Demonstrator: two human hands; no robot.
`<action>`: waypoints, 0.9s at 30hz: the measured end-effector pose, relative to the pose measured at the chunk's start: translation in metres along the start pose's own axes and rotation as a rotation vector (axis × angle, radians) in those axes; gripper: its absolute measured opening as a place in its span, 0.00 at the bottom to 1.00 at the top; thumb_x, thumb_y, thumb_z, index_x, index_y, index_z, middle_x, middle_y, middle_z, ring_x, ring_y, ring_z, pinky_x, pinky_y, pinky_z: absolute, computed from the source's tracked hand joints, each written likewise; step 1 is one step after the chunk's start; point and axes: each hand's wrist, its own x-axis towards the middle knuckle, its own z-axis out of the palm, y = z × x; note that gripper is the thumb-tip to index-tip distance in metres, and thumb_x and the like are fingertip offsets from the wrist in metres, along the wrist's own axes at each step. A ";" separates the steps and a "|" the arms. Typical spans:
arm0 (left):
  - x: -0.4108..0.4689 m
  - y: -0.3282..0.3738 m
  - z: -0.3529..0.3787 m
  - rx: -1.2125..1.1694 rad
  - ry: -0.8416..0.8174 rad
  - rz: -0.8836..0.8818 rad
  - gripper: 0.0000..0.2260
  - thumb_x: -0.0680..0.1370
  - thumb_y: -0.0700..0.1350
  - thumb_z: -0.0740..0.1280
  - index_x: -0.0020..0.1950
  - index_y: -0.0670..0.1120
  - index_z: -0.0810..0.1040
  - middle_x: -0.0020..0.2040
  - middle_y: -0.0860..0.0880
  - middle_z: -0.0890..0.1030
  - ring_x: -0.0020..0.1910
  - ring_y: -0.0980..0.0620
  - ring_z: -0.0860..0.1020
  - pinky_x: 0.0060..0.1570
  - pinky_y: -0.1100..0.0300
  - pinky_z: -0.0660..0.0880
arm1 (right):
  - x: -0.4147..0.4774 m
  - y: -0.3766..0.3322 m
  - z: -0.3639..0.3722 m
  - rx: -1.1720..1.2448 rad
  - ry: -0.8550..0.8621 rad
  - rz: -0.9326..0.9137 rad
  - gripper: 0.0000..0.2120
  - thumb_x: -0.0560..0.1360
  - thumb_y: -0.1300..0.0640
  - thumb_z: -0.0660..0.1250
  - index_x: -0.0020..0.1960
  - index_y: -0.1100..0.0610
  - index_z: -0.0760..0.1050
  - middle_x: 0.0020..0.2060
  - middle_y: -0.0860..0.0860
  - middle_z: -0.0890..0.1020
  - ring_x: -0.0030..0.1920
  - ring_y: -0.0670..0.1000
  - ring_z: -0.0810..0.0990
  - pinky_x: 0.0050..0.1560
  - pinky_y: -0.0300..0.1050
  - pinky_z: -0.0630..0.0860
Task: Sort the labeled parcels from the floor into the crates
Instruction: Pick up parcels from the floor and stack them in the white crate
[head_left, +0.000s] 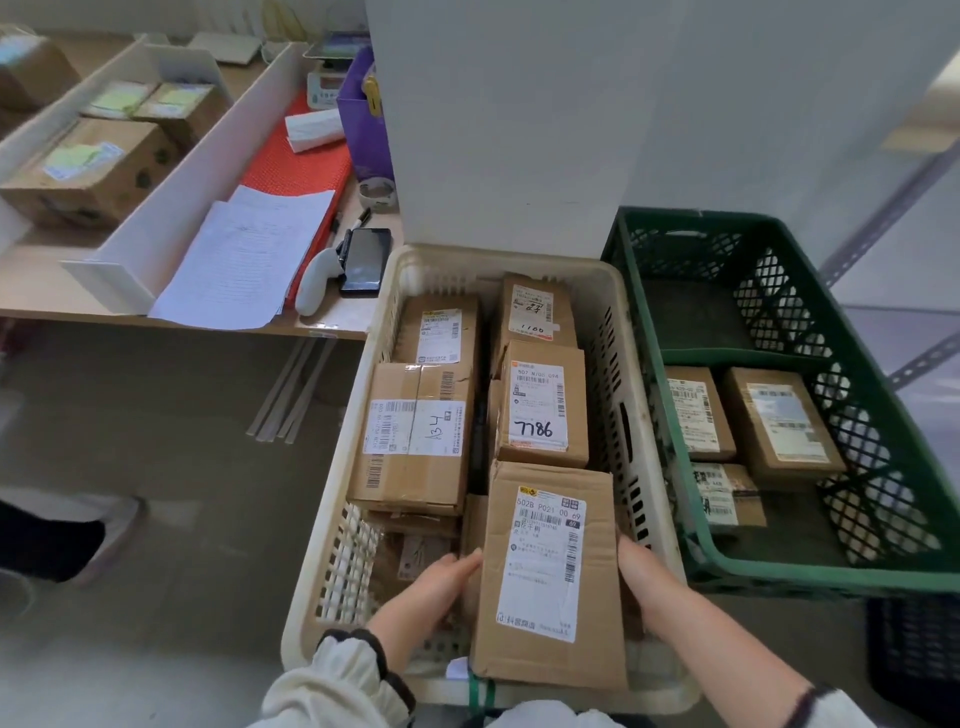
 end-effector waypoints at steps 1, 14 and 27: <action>0.001 0.001 0.005 0.014 0.017 0.000 0.37 0.76 0.63 0.61 0.77 0.47 0.53 0.75 0.44 0.62 0.72 0.41 0.64 0.69 0.45 0.64 | 0.007 0.005 -0.003 0.007 -0.002 0.003 0.40 0.60 0.29 0.66 0.65 0.53 0.74 0.59 0.55 0.80 0.59 0.58 0.77 0.65 0.58 0.71; -0.018 0.016 0.035 0.086 0.209 0.340 0.15 0.82 0.47 0.54 0.64 0.45 0.76 0.71 0.49 0.68 0.75 0.49 0.58 0.72 0.53 0.56 | -0.081 -0.013 -0.009 -0.016 -0.160 -0.115 0.15 0.80 0.46 0.57 0.62 0.50 0.74 0.55 0.47 0.81 0.57 0.50 0.78 0.59 0.51 0.74; -0.074 0.015 0.057 -0.366 0.142 0.115 0.09 0.81 0.38 0.58 0.54 0.42 0.77 0.42 0.42 0.85 0.39 0.44 0.82 0.42 0.48 0.79 | -0.098 -0.099 -0.031 -0.565 -0.221 -0.327 0.09 0.76 0.50 0.63 0.48 0.55 0.76 0.40 0.47 0.79 0.38 0.45 0.76 0.33 0.37 0.69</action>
